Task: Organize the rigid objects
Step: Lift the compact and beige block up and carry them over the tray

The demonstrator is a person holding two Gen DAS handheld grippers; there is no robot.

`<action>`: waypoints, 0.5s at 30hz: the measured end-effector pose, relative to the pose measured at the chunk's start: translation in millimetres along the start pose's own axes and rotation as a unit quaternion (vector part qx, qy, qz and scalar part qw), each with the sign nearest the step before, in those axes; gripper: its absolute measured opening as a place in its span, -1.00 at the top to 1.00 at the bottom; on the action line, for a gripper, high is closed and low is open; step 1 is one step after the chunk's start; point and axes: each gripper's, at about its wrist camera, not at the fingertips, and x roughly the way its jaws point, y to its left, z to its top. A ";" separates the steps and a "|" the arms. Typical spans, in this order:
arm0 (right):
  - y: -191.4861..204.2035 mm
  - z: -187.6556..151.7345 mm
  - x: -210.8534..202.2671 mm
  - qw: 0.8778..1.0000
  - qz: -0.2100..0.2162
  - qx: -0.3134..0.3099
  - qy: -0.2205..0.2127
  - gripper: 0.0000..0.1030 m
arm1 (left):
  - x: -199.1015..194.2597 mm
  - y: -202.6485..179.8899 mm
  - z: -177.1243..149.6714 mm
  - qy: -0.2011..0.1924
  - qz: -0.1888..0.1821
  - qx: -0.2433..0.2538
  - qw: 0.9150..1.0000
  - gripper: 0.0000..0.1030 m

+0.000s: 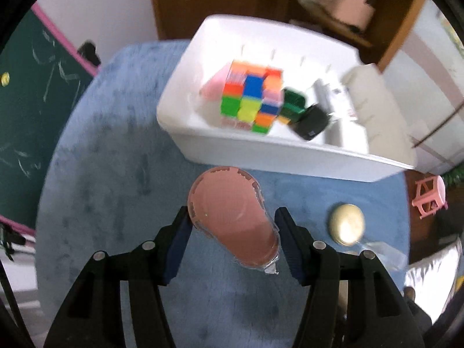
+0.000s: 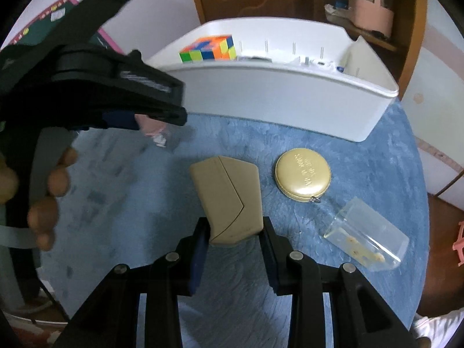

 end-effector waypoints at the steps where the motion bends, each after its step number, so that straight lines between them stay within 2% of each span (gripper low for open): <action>1: 2.1 -1.4 -4.5 1.000 0.001 0.003 -0.006 0.32 | -10.7 -0.2 -0.1 -0.008 -0.002 0.007 1.000 -0.20; 8: -1.3 -7.6 -65.7 0.996 -0.005 0.036 -0.082 0.32 | -72.6 -2.6 22.5 -0.067 -0.021 0.028 0.997 -0.20; 15: 2.3 5.5 -114.1 0.983 -0.051 0.049 -0.168 0.32 | -109.3 -3.0 62.1 -0.118 -0.037 0.055 0.991 -0.21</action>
